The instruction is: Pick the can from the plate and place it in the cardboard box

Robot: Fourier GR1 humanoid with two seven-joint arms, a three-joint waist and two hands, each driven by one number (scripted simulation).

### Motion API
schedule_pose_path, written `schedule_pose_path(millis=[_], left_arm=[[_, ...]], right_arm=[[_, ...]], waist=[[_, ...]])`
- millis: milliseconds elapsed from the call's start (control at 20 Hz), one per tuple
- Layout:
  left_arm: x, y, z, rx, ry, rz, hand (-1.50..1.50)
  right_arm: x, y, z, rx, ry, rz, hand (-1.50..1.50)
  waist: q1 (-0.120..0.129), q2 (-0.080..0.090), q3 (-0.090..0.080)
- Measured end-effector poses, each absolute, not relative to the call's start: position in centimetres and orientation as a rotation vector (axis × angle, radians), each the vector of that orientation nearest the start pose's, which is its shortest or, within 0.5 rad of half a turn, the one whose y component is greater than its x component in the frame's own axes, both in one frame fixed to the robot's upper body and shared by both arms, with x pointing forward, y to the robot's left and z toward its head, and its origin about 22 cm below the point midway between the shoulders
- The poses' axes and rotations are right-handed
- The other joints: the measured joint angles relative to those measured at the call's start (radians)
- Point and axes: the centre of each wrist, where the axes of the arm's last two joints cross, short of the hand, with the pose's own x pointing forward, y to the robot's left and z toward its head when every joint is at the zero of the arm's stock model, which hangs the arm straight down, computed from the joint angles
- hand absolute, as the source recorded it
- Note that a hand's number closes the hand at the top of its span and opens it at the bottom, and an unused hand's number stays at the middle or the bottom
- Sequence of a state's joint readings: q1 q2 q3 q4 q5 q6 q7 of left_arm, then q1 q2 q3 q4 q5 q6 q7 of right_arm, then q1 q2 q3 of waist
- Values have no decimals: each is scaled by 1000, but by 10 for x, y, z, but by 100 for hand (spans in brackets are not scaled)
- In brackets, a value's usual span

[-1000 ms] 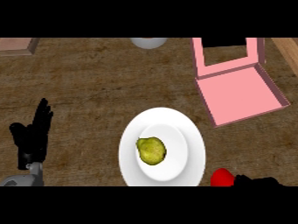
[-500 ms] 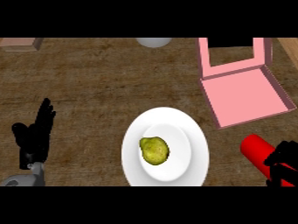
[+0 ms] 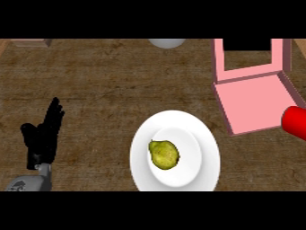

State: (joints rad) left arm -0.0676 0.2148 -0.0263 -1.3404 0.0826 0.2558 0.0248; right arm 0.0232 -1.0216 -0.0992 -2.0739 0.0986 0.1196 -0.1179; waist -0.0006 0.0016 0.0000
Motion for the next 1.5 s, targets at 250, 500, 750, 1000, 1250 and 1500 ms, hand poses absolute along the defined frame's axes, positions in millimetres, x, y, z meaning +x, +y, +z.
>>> schedule_pose_path(millis=[250,500,750,1000,1250,1500], left_arm=[[261,269,-28,290,-1391,51,0],[265,266,-26,282,-1396,43,0],[272,268,-26,289,-1394,42,0],[267,267,-28,283,-1391,42,0],[264,276,-28,295,-1394,47,0],[261,278,-27,300,-1390,54,0]], right_arm=[[252,-350,222,-667,-1865,1202,150],[295,-351,192,-724,-1827,1230,150],[336,-348,167,-672,-1742,1175,-150],[364,-346,139,-509,-1716,1119,-150],[379,-350,125,-299,-1808,995,-150],[382,-372,123,-57,-1860,794,-150]], waist=[[19,3,0],[33,6,0],[31,7,0],[30,6,1],[27,5,1],[18,2,1]])
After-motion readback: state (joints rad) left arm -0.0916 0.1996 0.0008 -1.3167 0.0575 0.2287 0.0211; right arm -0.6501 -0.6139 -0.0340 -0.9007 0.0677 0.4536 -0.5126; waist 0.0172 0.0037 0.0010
